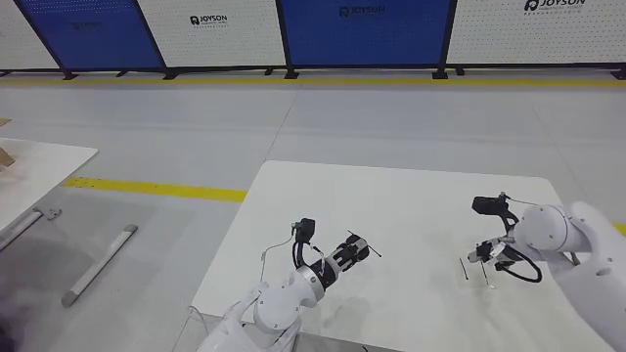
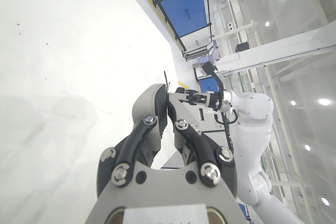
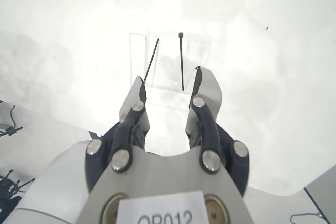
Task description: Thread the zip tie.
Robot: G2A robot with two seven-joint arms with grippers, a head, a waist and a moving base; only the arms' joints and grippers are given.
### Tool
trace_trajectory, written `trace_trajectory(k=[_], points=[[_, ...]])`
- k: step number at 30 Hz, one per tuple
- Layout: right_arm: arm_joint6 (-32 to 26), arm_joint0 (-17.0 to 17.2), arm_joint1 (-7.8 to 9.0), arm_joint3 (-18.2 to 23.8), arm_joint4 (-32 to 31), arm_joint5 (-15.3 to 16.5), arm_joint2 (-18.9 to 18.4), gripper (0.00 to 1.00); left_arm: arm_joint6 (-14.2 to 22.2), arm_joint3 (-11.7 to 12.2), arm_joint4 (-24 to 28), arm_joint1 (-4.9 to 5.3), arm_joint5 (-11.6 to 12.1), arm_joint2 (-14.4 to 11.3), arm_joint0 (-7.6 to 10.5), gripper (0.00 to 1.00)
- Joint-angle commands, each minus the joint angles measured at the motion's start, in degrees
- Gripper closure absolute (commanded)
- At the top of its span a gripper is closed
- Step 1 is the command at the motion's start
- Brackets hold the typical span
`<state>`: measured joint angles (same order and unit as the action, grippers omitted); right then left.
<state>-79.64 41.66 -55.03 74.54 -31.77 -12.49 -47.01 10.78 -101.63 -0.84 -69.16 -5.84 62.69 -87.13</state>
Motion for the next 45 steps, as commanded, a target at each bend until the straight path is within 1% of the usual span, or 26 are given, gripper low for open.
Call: trace_trajectory(k=[1, 4, 7, 11, 16, 17, 19, 21, 23, 33, 40, 42, 44, 45], points=[[0.0, -0.8, -0.14, -0.9, 0.5, -0.1, 1.1, 0.65, 0.0, 0.0, 0.0, 0.00, 0.0, 0.0, 0.00, 1.00], [0.0, -2.0, -0.41, -2.2, 1.4, 0.1, 2.8, 0.69, 0.0, 0.0, 0.0, 0.00, 0.0, 0.0, 0.00, 1.00], [0.0, -3.2, -0.73, -3.6, 1.8, -0.4, 4.4, 0.69, 0.0, 0.0, 0.0, 0.00, 0.0, 0.0, 0.00, 1.00], [0.0, -4.6, -1.15, -5.2, 2.3, -1.3, 6.5, 0.66, 0.0, 0.0, 0.0, 0.00, 0.0, 0.0, 0.00, 1.00], [0.0, -6.3, -1.77, -6.9, 3.3, -1.8, 9.0, 0.69, 0.0, 0.0, 0.0, 0.00, 0.0, 0.0, 0.00, 1.00], [0.0, -6.7, -1.95, -7.4, 3.5, -2.1, 9.6, 0.68, 0.0, 0.0, 0.0, 0.00, 0.0, 0.0, 0.00, 1.00], [0.0, -7.3, -2.22, -8.1, 3.8, -2.5, 10.5, 0.71, 0.0, 0.0, 0.0, 0.00, 0.0, 0.0, 0.00, 1.00], [0.0, -7.9, -2.51, -8.9, 3.9, -3.1, 11.3, 0.71, 0.0, 0.0, 0.0, 0.00, 0.0, 0.0, 0.00, 1.00], [0.0, -8.4, -2.73, -9.5, 4.2, -3.5, 11.9, 0.73, 0.0, 0.0, 0.0, 0.00, 0.0, 0.0, 0.00, 1.00], [0.0, -10.5, -3.84, -12.4, 4.9, -5.5, 14.9, 0.72, 0.0, 0.0, 0.0, 0.00, 0.0, 0.0, 0.00, 1.00], [0.0, -11.9, -5.00, -14.8, 5.6, -5.7, 17.0, 0.73, 0.0, 0.0, 0.0, 0.00, 0.0, 0.0, 0.00, 1.00], [0.0, -12.3, -5.39, -15.7, 5.8, -5.6, 17.6, 0.75, 0.0, 0.0, 0.0, 0.00, 0.0, 0.0, 0.00, 1.00], [0.0, -12.6, -5.77, -16.4, 5.9, -5.6, 18.2, 0.75, 0.0, 0.0, 0.0, 0.00, 0.0, 0.0, 0.00, 1.00], [0.0, -12.8, -6.03, -16.8, 6.0, -5.6, 18.5, 0.73, 0.0, 0.0, 0.0, 0.00, 0.0, 0.0, 0.00, 1.00]])
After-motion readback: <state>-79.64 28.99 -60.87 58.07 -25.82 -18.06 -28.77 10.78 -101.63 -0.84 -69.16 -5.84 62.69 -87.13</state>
